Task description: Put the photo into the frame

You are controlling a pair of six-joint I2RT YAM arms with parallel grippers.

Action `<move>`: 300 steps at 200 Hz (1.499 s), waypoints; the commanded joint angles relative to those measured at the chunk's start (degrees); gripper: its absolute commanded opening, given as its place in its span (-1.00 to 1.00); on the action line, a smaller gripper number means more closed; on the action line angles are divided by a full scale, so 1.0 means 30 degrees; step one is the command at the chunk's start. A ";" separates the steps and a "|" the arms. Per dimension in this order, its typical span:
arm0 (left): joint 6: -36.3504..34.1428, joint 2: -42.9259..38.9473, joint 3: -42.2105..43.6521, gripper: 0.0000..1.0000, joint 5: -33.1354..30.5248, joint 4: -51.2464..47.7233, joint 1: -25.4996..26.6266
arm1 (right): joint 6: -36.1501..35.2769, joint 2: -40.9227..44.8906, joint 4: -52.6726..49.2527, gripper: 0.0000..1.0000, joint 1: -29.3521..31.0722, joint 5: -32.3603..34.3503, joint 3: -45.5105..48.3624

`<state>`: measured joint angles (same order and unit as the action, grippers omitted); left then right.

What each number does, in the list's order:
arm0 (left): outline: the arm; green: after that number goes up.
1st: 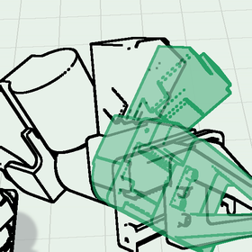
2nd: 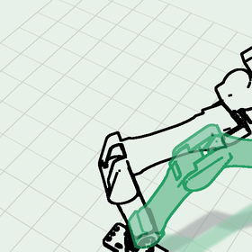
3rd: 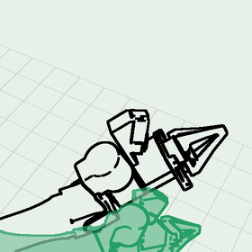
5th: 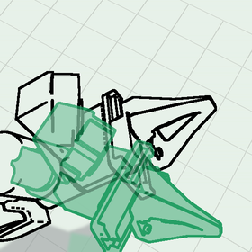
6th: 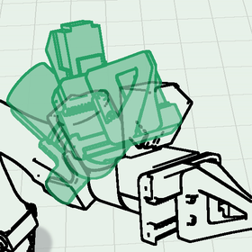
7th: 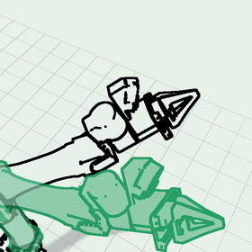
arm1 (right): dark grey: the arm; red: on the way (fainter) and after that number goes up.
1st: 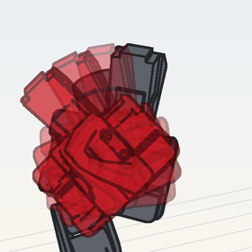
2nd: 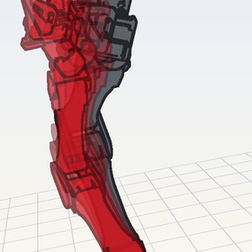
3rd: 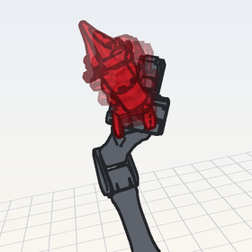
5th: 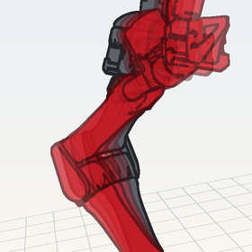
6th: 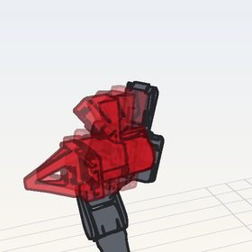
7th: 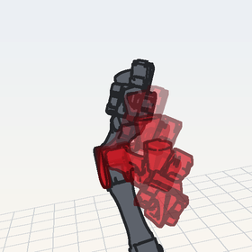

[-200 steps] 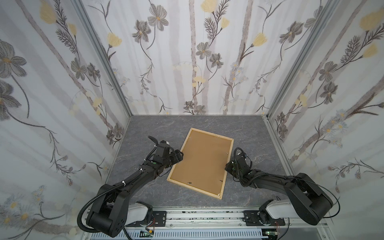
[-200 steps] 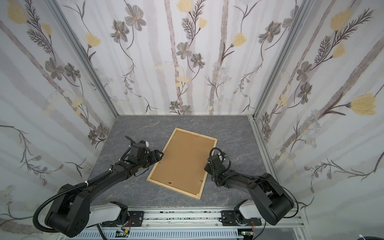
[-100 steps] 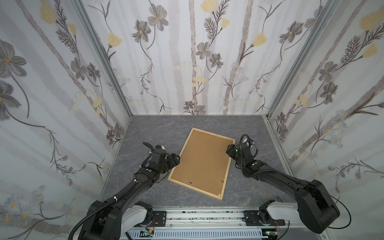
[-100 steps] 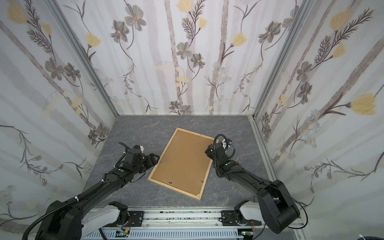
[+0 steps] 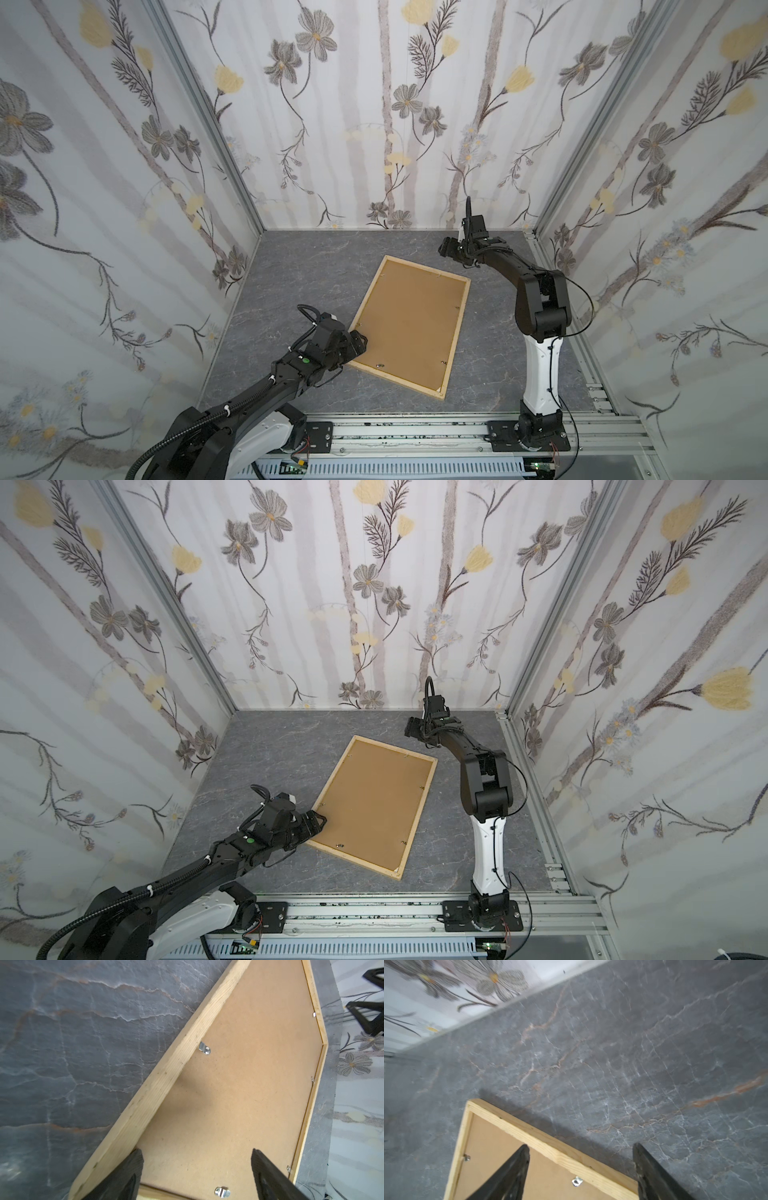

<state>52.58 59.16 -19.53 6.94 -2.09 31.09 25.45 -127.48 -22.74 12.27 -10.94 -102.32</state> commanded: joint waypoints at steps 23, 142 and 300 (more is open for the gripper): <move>0.0491 0.2385 0.0121 0.68 0.0870 0.3255 0.0029 | -0.1540 -0.0368 -0.1530 0.54 -0.0572 -0.0865 0.0637; -0.0751 0.0770 -0.2354 0.69 -0.0818 -0.1307 -0.0286 | -0.1632 0.2713 0.1302 0.43 -0.1614 -0.1643 0.7134; 0.0049 -0.3459 0.0097 0.69 0.0126 -0.5817 -0.0255 | -0.1306 0.4895 0.2602 0.40 -0.1679 -0.0918 1.0302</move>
<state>52.49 50.81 -18.13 7.44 -9.89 30.30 21.58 -113.56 -12.78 7.31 -14.66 -72.16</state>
